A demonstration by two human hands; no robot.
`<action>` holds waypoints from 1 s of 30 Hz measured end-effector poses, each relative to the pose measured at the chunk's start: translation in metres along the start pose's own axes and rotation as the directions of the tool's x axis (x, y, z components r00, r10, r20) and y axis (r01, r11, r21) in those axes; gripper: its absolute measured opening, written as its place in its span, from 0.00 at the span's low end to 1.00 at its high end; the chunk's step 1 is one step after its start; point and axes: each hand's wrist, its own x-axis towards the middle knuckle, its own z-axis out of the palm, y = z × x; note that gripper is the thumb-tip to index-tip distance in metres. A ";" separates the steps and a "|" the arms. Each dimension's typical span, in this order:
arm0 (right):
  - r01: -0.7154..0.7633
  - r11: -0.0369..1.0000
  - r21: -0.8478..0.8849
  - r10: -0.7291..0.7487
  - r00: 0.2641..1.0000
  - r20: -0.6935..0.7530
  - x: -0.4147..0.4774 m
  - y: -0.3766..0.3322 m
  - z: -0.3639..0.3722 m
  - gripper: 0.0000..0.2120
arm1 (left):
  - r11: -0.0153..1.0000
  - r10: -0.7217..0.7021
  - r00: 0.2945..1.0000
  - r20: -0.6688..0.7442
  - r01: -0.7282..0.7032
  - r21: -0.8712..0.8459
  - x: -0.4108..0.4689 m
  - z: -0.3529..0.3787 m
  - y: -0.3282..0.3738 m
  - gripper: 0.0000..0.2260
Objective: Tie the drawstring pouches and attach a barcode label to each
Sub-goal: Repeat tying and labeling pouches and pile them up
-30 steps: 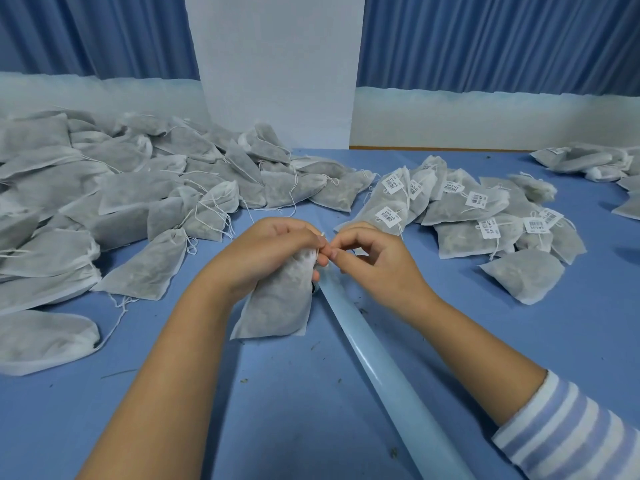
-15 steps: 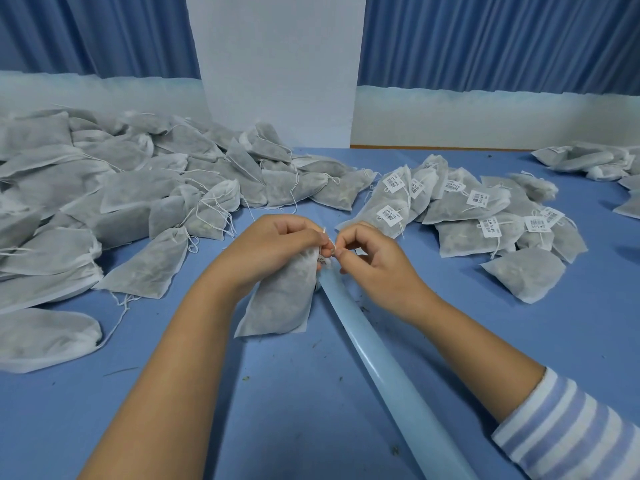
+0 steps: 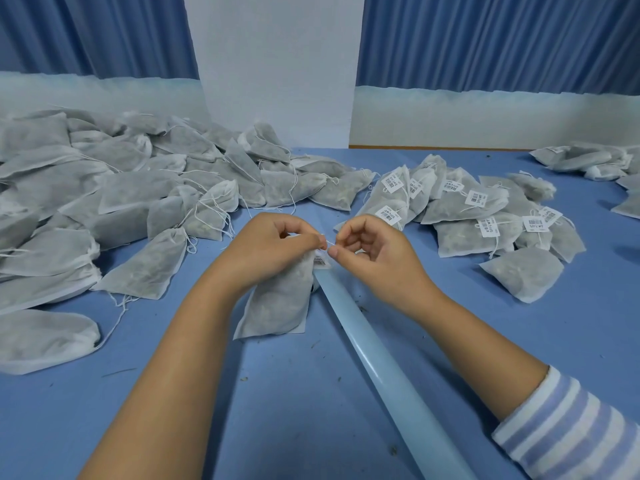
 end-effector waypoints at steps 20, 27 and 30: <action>-0.172 0.985 -0.009 0.173 0.983 0.054 0.003 -0.009 -0.003 0.08 | 0.987 0.151 0.987 0.057 -0.153 0.043 -0.004 -0.001 0.003 0.01; -0.104 0.992 -0.075 0.104 0.995 -0.006 0.002 -0.006 -0.004 0.07 | 0.995 0.096 0.994 0.045 -0.097 0.006 -0.003 -0.001 0.002 0.06; -0.017 0.988 -0.155 0.008 0.998 -0.059 0.000 -0.004 -0.002 0.07 | 0.999 0.051 0.994 0.101 -0.050 -0.009 -0.003 0.001 0.003 0.06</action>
